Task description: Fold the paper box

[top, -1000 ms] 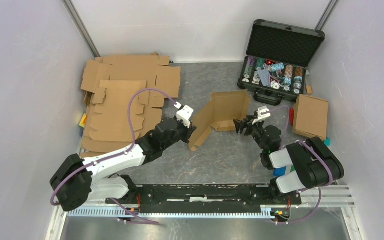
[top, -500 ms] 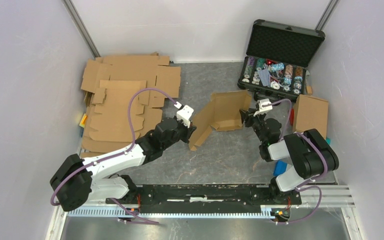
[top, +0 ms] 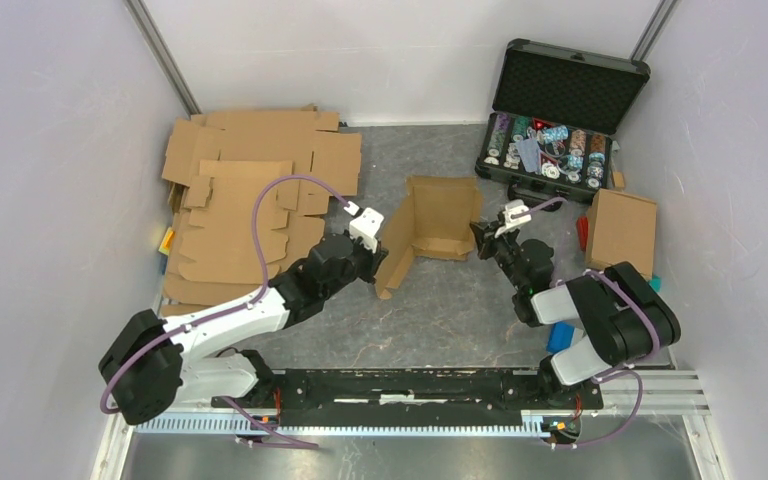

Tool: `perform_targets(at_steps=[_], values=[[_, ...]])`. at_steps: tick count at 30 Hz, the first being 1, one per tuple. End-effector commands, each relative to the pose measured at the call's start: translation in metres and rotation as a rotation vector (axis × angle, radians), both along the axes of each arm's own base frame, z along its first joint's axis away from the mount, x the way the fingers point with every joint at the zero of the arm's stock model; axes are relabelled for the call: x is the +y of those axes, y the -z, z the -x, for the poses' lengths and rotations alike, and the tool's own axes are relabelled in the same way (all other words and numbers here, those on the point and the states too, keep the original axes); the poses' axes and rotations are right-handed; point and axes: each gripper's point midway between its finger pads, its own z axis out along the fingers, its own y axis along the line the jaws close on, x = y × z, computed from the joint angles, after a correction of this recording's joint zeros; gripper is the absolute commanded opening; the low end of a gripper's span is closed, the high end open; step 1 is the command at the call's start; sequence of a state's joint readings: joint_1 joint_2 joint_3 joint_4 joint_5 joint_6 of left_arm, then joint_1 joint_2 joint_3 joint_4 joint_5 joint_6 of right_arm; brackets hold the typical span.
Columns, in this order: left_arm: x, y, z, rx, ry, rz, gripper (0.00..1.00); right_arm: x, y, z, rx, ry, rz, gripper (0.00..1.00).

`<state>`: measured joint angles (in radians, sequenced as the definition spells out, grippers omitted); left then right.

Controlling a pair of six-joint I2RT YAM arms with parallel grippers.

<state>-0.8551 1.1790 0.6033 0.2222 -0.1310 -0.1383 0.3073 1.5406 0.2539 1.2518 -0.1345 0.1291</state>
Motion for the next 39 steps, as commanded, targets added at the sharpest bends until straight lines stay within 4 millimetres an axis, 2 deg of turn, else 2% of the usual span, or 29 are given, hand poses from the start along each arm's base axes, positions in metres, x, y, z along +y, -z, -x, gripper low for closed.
perform_targets(at_steps=[1,6,9,11,14,19,22,26,28,32,37,39], values=[[0.003,-0.022,-0.004,-0.057,-0.004,0.014,0.10,0.019,-0.004,0.023,0.017,-0.031,-0.071,0.00],[0.004,-0.022,-0.004,-0.058,-0.005,0.010,0.10,0.023,0.006,0.041,0.073,-0.016,-0.075,0.00],[0.002,-0.018,-0.004,-0.045,0.010,-0.001,0.11,0.016,0.009,0.049,0.083,0.022,-0.092,0.00],[0.001,-0.017,-0.005,-0.042,0.012,-0.006,0.11,0.008,0.009,0.052,0.085,0.066,-0.136,0.00],[0.001,-0.014,-0.006,-0.041,0.012,-0.014,0.11,0.009,0.009,0.052,0.107,0.095,-0.242,0.03],[0.005,-0.011,-0.009,-0.045,-0.010,-0.036,0.11,0.032,0.009,0.050,0.143,0.090,-0.324,0.00],[0.013,-0.009,-0.015,-0.048,-0.055,-0.060,0.11,0.049,0.011,0.048,0.154,0.072,-0.303,0.00],[0.026,-0.005,-0.024,-0.018,-0.116,-0.056,0.12,0.067,0.012,0.056,0.149,0.034,-0.277,0.00],[0.031,-0.004,-0.027,-0.010,-0.131,-0.046,0.12,0.075,0.010,0.057,0.136,0.017,-0.240,0.04],[0.027,-0.008,-0.023,-0.014,-0.094,-0.018,0.13,0.068,0.013,0.055,0.126,0.067,-0.184,0.15],[0.027,-0.007,-0.023,-0.003,-0.085,-0.037,0.14,0.060,0.017,0.052,0.125,0.109,-0.164,0.19],[0.026,-0.006,-0.023,0.003,-0.084,-0.043,0.14,0.062,0.018,0.052,0.132,0.101,-0.166,0.23]])
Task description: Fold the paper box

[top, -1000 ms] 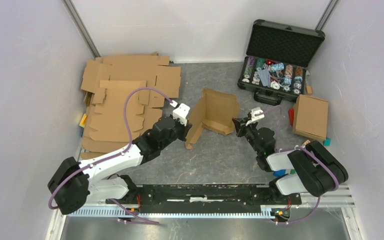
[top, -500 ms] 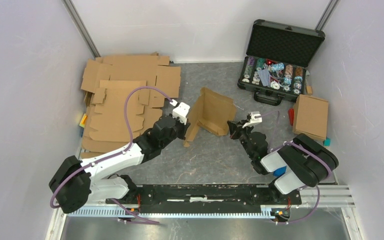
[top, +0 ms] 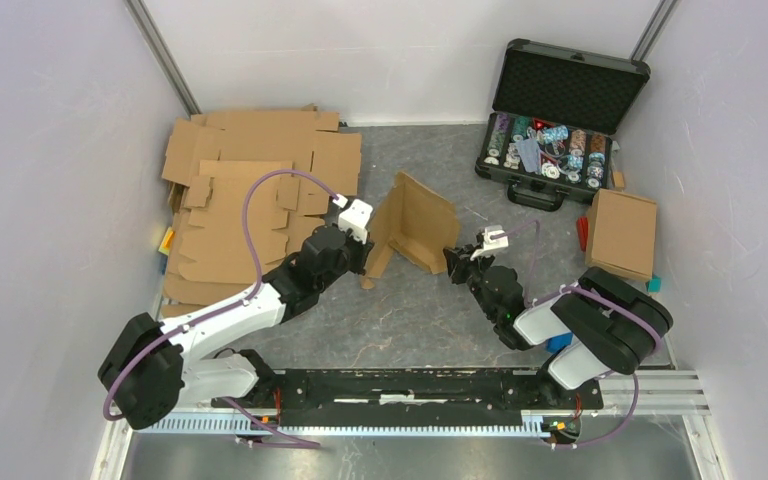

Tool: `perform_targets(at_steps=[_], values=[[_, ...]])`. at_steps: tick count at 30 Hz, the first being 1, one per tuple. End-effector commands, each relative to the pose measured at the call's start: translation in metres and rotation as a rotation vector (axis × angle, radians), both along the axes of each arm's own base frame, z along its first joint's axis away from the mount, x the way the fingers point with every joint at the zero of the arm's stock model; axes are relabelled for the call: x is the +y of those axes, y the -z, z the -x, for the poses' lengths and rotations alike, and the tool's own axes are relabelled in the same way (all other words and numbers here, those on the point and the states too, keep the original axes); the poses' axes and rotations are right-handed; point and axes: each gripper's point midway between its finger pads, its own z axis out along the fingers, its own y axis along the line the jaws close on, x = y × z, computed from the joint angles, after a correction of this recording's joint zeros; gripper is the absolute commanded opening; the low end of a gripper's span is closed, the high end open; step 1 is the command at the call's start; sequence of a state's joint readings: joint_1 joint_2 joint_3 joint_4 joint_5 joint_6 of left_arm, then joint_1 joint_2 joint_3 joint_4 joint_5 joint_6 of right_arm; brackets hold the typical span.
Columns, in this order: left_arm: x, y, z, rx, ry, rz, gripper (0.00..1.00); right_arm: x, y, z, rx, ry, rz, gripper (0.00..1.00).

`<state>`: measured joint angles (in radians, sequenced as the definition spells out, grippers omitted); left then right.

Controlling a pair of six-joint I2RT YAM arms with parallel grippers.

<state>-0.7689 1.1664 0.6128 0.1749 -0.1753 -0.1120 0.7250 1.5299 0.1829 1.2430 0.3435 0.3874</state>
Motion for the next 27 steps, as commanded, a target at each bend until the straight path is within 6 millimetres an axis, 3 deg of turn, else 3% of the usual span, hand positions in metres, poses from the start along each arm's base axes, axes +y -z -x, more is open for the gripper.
perform_targets(at_steps=[1,14,18,27], values=[[-0.008,-0.007,0.001,0.013,0.034,0.004,0.14,0.000,-0.002,-0.005,-0.005,0.023,0.010,0.27],[-0.003,-0.010,0.000,0.008,0.014,-0.002,0.14,-0.003,0.000,-0.009,-0.008,0.017,0.044,0.47],[-0.004,-0.009,0.001,0.011,0.018,-0.005,0.15,0.001,0.003,-0.015,0.000,-0.018,0.078,0.59],[-0.005,-0.009,0.002,0.015,0.025,-0.001,0.15,0.010,0.011,-0.010,0.038,-0.090,0.038,0.68]])
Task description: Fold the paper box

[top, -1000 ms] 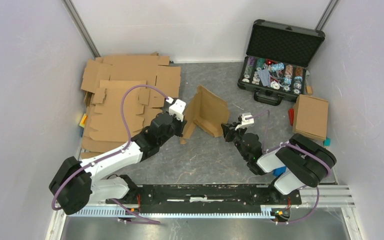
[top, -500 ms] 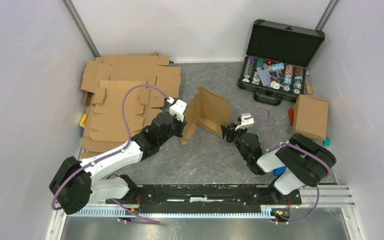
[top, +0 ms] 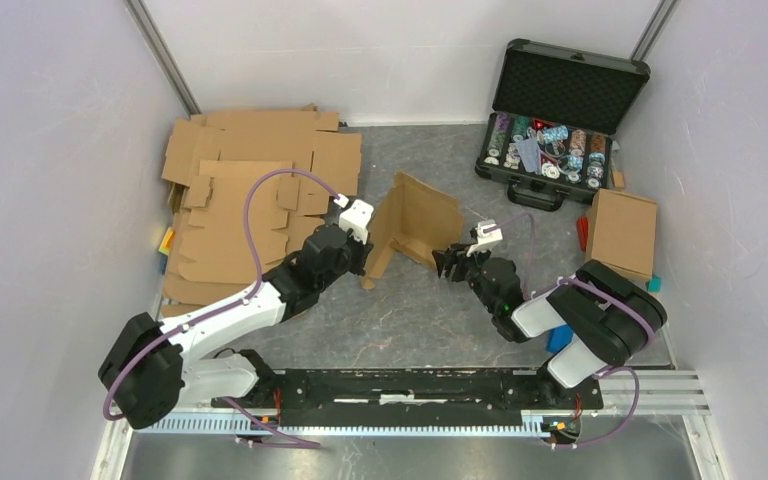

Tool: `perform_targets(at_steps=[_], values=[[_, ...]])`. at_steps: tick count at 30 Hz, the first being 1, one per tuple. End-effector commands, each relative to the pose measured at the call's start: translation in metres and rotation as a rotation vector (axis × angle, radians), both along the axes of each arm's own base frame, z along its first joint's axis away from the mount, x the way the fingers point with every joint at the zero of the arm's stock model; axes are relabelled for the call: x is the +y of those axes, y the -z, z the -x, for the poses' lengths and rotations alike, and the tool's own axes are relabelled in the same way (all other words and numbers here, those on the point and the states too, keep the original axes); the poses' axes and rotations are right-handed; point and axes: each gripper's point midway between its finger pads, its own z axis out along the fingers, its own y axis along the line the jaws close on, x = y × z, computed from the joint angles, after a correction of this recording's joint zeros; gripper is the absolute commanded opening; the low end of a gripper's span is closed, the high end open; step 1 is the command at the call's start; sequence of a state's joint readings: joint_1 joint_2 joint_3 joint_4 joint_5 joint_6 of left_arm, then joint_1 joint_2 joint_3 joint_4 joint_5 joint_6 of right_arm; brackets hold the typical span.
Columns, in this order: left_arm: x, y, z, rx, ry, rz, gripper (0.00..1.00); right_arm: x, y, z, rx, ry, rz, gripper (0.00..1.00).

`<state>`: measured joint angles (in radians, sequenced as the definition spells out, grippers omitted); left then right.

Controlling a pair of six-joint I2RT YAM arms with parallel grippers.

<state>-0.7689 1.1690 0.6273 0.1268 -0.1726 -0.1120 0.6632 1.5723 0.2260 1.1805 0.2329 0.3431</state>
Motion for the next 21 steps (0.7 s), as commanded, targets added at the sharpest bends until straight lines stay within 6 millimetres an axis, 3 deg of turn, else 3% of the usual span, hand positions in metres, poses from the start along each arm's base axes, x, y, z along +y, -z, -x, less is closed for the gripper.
perform_targets(at_steps=[1,6,13,21], values=[[-0.008,-0.013,-0.001,-0.010,0.024,0.023,0.15,0.008,-0.002,0.000,0.013,-0.024,-0.038,0.70],[-0.008,-0.014,-0.001,-0.012,0.027,0.027,0.15,-0.004,0.004,0.001,0.037,0.034,-0.047,0.79],[-0.011,-0.013,0.000,-0.003,0.037,0.031,0.15,0.008,0.017,0.002,0.089,-0.005,-0.020,0.77],[-0.010,-0.015,0.001,-0.007,0.037,0.035,0.15,0.007,0.023,0.004,0.102,0.021,0.002,0.79]])
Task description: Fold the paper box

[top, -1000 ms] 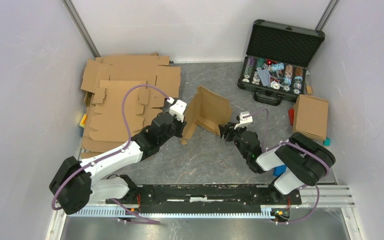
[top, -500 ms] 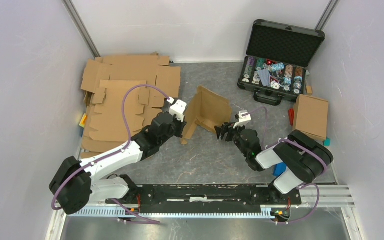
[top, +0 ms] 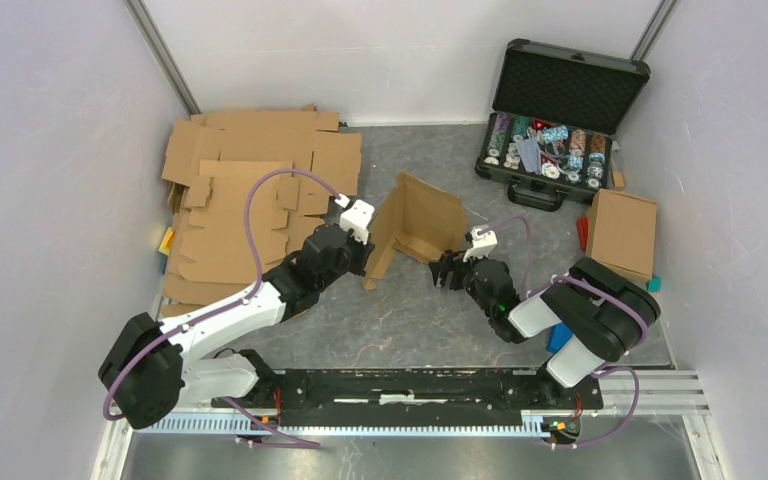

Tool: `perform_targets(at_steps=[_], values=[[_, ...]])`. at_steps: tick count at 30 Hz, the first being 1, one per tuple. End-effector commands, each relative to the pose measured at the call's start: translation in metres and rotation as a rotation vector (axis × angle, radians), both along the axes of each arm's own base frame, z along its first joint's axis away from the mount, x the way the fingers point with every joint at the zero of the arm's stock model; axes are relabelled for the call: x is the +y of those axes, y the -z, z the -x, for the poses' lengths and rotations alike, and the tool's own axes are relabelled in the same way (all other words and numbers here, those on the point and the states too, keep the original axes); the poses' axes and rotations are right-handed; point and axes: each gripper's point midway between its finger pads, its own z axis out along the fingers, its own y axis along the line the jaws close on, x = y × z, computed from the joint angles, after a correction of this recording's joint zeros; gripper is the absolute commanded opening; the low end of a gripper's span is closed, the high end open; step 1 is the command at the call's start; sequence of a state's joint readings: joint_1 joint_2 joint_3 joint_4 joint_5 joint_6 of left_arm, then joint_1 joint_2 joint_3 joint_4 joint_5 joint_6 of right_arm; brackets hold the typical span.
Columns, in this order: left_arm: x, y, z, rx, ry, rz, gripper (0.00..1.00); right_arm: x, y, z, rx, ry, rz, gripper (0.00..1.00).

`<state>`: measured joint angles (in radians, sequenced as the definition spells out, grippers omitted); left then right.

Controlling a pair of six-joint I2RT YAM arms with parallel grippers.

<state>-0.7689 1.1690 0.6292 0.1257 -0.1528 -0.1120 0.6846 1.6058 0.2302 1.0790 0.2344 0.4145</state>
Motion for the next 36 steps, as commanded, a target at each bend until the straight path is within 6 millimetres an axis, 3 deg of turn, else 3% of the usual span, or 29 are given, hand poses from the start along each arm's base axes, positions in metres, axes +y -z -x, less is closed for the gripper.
perform_targets(at_steps=[1,11,18,28,36], values=[[-0.007,-0.015,-0.001,-0.012,0.018,0.028,0.15,0.004,-0.011,-0.011,-0.036,0.027,-0.005,0.78],[-0.008,-0.016,0.000,-0.010,0.023,0.035,0.15,0.018,-0.015,-0.011,-0.036,-0.029,-0.034,0.59],[-0.009,-0.015,0.000,-0.006,0.029,0.035,0.15,0.026,-0.007,-0.010,0.003,-0.055,-0.040,0.63],[-0.015,-0.020,0.005,0.004,0.061,0.065,0.15,0.015,-0.008,-0.014,0.027,0.046,-0.073,0.46],[-0.019,-0.021,0.007,0.011,0.079,0.076,0.15,0.018,-0.011,-0.016,0.020,0.036,-0.077,0.47]])
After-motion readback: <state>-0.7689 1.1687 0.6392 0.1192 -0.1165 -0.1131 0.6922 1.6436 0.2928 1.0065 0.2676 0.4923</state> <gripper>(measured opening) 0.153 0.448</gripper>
